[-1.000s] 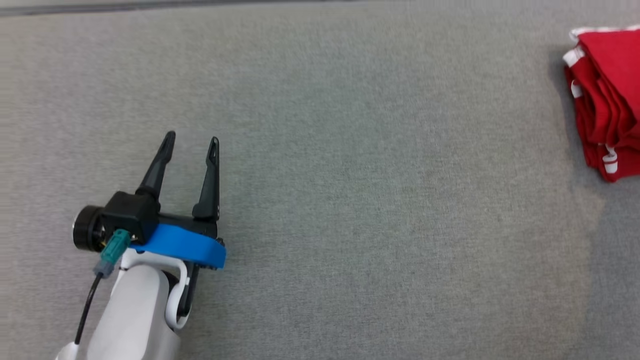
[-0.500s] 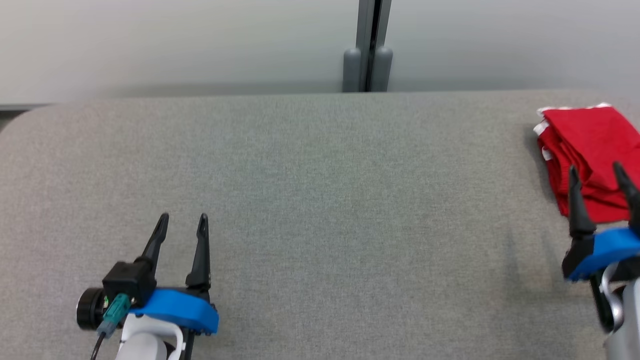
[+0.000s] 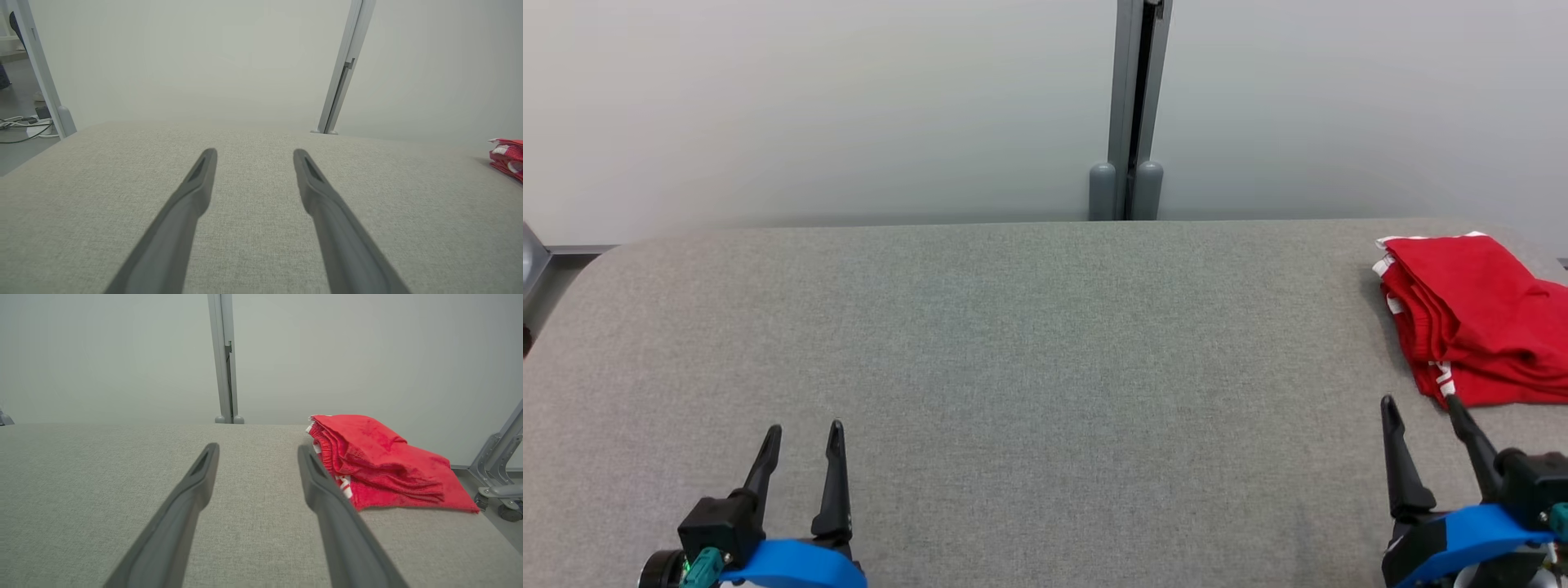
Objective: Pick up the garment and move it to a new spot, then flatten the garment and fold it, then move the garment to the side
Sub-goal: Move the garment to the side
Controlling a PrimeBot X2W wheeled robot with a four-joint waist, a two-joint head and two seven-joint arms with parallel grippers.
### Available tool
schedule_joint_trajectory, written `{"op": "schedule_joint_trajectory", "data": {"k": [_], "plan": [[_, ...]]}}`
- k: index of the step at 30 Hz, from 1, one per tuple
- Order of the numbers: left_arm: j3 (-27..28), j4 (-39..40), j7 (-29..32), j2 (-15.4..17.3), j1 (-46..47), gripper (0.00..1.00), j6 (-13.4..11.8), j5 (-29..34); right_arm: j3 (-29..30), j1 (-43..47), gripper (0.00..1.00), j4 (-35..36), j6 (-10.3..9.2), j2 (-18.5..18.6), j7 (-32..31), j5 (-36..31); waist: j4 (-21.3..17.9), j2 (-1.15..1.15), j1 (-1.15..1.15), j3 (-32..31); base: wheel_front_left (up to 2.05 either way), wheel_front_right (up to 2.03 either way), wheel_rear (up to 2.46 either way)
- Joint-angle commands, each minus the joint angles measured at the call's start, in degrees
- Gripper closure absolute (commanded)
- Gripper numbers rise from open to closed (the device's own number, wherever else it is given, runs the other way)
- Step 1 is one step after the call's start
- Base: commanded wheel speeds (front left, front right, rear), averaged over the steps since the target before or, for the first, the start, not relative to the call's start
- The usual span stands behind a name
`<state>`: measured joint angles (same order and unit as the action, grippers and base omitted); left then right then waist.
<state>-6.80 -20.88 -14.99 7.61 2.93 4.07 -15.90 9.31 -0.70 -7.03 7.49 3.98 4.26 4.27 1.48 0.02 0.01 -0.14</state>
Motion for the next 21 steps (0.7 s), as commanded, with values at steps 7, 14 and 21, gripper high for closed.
{"op": "schedule_joint_trajectory", "data": {"k": [7, 14, 21], "plan": [[-0.34, -1.01, -0.24, 0.31, -1.48, 0.0, 0.45, 0.3, -1.4, 2.74, 0.0, 0.11, 0.01, -0.93, -0.82, 0.99, 0.12, -0.02, -0.01, -1.29, 0.0, 0.0, 0.0], [-0.74, -1.84, -0.24, 0.31, -1.37, 0.0, 0.88, 0.34, -3.62, 1.53, 0.0, -2.58, 0.01, -1.01, -0.16, 1.45, 0.34, -0.02, -0.01, -1.91, 0.0, 0.0, 0.0], [-0.74, -2.12, -0.24, -0.09, -1.37, 0.0, 0.99, 0.33, -4.5, 0.91, 0.0, -5.79, 0.01, -1.04, 3.92, 0.59, 0.98, -0.02, -0.01, -2.18, 0.0, 0.0, 0.0]]}}
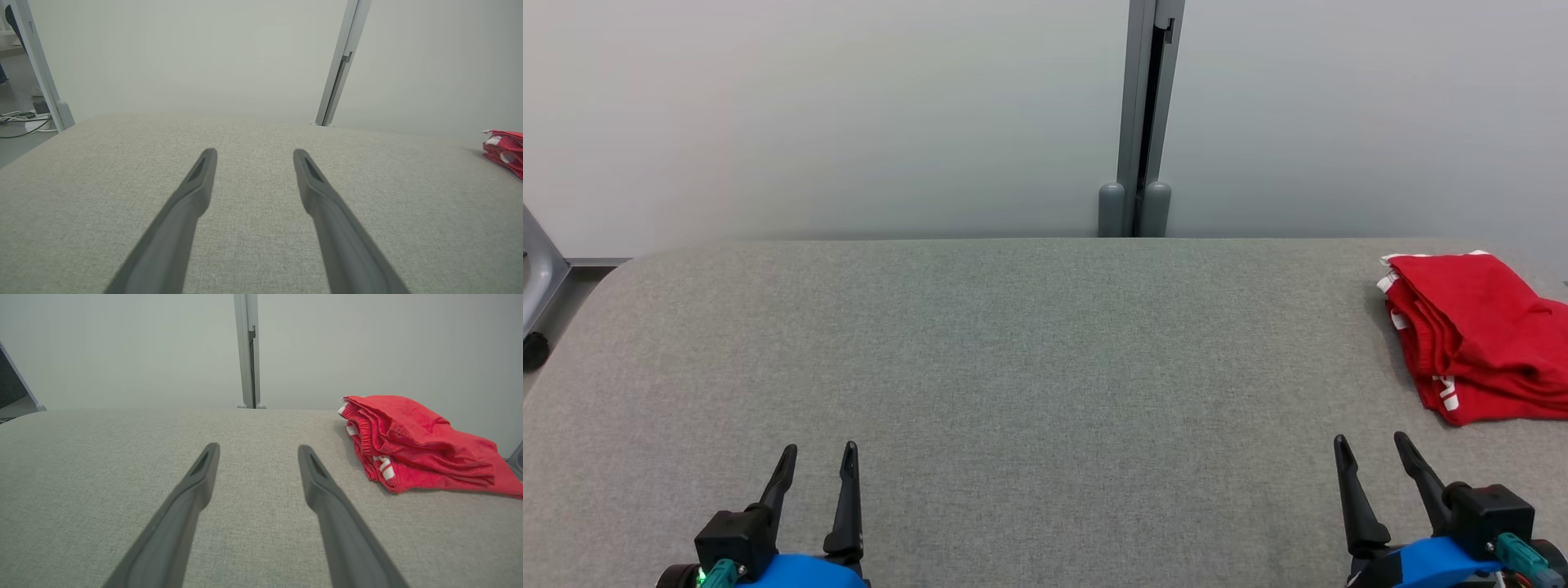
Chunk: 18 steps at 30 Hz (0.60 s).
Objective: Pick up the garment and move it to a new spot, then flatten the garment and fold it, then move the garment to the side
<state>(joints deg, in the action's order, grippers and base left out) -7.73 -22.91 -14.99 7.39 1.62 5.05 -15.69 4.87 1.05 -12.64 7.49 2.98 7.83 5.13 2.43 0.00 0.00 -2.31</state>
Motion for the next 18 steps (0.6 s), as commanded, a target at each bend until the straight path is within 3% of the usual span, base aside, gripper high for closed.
{"op": "schedule_joint_trajectory", "data": {"k": [1, 18], "plan": [[0.25, -0.1, -0.24, 0.08, -0.11, 0.0, 0.0, 0.15, -0.04, -0.88, 0.0, -0.43, 0.01, -0.05, 0.86, -0.48, 0.08, 0.0, 0.0, -0.03, 0.0, 0.0, 0.0], [0.74, 0.71, -0.25, 0.16, 0.88, 0.0, -0.18, 1.13, -0.42, -2.19, 0.0, -3.21, 0.01, -0.1, 3.58, 0.13, -0.02, 0.0, 0.0, 0.45, 0.0, 0.0, 0.0]]}}
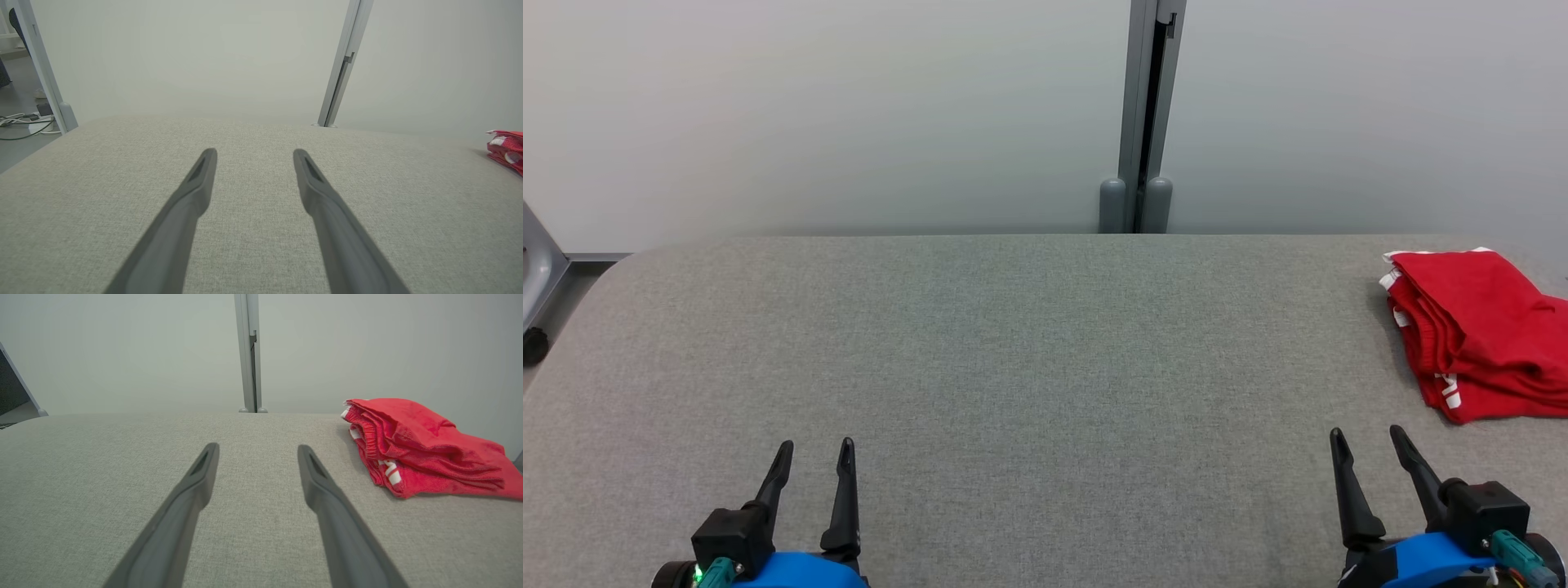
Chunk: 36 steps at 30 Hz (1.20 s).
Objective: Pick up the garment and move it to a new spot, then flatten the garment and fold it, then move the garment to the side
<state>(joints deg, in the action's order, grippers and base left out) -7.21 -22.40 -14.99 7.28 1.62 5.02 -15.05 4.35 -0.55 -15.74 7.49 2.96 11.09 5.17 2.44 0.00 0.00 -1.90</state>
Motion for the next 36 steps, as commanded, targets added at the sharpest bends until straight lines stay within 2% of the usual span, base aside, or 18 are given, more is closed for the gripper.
{"op": "schedule_joint_trajectory", "data": {"k": [1, 11, 12, 18, 36], "plan": [[0.22, 0.22, -0.25, 0.29, 0.94, 0.0, -0.14, 0.53, 0.13, -0.63, 0.0, -0.18, 0.01, -0.08, 0.37, 0.18, -0.06, 0.0, 0.0, 0.08, 0.0, 0.0, 0.0], [-0.09, 0.0, -0.25, 0.55, 1.07, 0.0, 0.15, 0.4, -0.08, -0.72, 0.0, -0.57, 0.01, -0.08, 0.5, 0.84, -0.2, 0.0, 0.0, 0.56, 0.0, 0.0, 0.0], [-0.18, -0.11, 0.02, 0.18, 0.51, 1.0, 0.06, 0.39, -0.15, -0.22, 1.0, -0.5, 0.0, -0.02, 0.32, 0.65, -0.21, 0.0, 0.0, 0.59, 0.0, 0.0, 0.0], [-0.44, -2.26, 0.55, -0.54, -1.24, 1.0, 0.07, -0.18, -0.05, 0.92, 1.0, -3.0, 0.0, -0.34, -0.18, 1.19, -0.24, 0.0, 0.0, 0.62, 0.0, 0.0, 0.0], [2.95, 0.3, 5.49, -1.42, 0.31, 1.0, 0.65, -18.23, 0.48, -0.74, 1.0, -1.75, 0.0, -0.25, -4.26, 21.38, -0.56, 0.0, 0.0, 0.83, 0.0, 0.0, 0.0]]}}
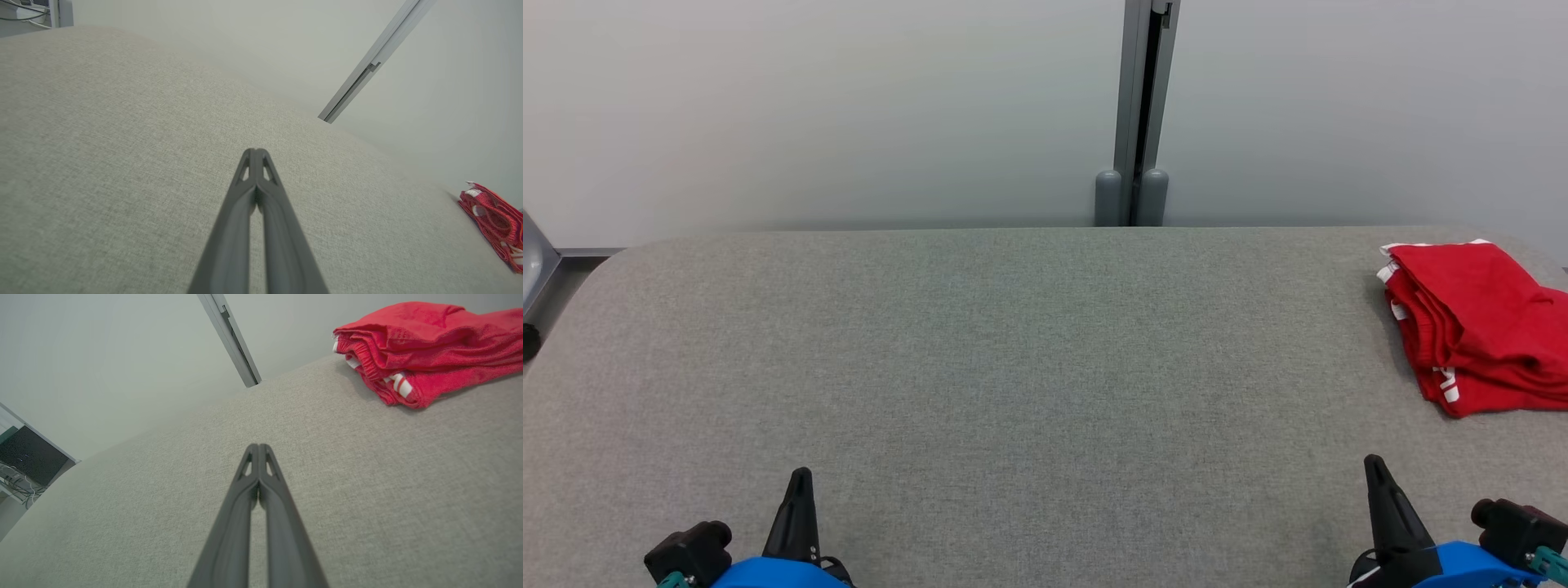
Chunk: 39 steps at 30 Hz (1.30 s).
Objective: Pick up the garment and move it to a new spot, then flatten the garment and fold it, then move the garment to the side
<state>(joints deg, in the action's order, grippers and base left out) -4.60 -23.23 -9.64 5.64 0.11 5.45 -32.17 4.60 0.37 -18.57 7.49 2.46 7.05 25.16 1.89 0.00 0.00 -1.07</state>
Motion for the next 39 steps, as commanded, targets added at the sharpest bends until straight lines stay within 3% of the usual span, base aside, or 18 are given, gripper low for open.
{"op": "schedule_joint_trajectory", "data": {"k": [1, 39], "plan": [[0.49, 1.27, 0.38, 0.17, 1.89, 1.0, 0.24, -1.99, 0.24, -1.74, 1.0, 1.15, 0.0, 0.26, -0.42, 2.39, -0.02, 0.0, 0.0, 0.01, 0.0, 0.0, 0.0], [5.61, 5.19, 7.96, -1.21, 4.22, 1.0, 1.19, -29.73, 1.05, -4.34, 1.0, 2.95, 0.01, 0.43, -6.71, 33.33, -0.69, 0.0, 0.0, 0.45, 0.0, 0.0, 0.0]]}}
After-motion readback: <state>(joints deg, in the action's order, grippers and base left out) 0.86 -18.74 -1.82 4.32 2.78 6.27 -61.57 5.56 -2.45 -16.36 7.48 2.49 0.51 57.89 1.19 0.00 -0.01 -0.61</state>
